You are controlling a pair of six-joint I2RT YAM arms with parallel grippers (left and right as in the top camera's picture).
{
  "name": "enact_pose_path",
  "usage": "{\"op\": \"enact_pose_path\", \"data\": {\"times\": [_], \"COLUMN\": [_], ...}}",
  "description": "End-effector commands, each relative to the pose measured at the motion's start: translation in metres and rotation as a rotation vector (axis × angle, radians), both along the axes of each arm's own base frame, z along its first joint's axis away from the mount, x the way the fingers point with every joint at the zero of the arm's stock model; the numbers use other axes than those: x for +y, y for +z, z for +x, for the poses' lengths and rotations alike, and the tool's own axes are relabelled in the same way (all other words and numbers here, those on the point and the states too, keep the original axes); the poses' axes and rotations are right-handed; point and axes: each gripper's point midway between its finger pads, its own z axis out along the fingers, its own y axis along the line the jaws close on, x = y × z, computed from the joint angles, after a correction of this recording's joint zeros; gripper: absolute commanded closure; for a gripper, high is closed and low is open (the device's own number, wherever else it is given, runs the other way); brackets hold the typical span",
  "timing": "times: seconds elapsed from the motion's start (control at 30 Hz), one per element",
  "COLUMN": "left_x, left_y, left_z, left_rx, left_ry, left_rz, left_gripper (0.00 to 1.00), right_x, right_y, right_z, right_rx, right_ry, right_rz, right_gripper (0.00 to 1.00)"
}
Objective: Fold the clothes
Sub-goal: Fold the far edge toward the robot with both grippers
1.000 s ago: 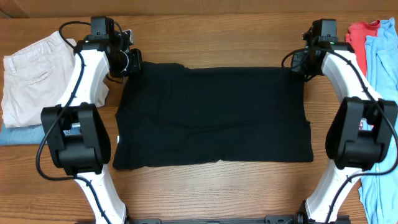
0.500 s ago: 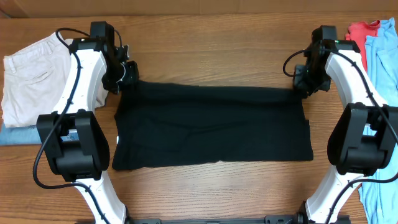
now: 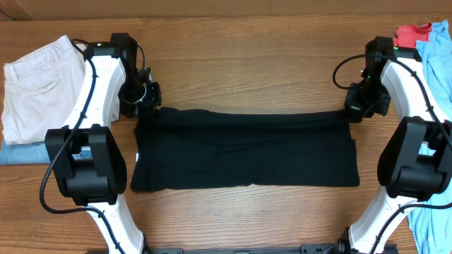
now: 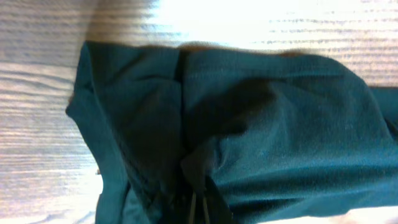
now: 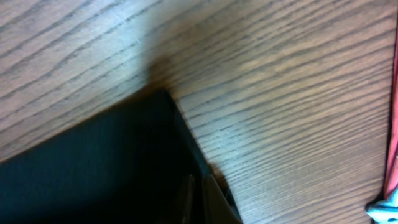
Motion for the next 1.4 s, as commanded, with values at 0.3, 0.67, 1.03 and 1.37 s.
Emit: {"op": "enact_pose_path", "data": {"times": [0.3, 0.67, 1.03, 1.37], "left_x": [0.007, 0.008, 0.004, -0.003], "left_y": [0.012, -0.003, -0.022, -0.021], "left_z": [-0.012, -0.044, -0.067, -0.078], "left_rx": [0.021, 0.147, 0.225, 0.268], "left_ry": [0.001, -0.003, -0.006, -0.039], "left_rz": [0.047, 0.056, 0.042, 0.044], "left_gripper": [0.96, 0.96, 0.96, 0.81], "right_x": [-0.003, 0.001, 0.002, 0.002], "right_y": [0.011, 0.013, -0.013, -0.015], "right_z": [-0.024, -0.049, -0.076, -0.080], "right_rx": [0.061, 0.162, 0.249, 0.263], "right_ry": [-0.058, -0.059, -0.057, -0.058], "right_rz": [0.005, 0.021, 0.006, 0.009], "right_gripper": [0.94, 0.87, 0.87, 0.81]}}
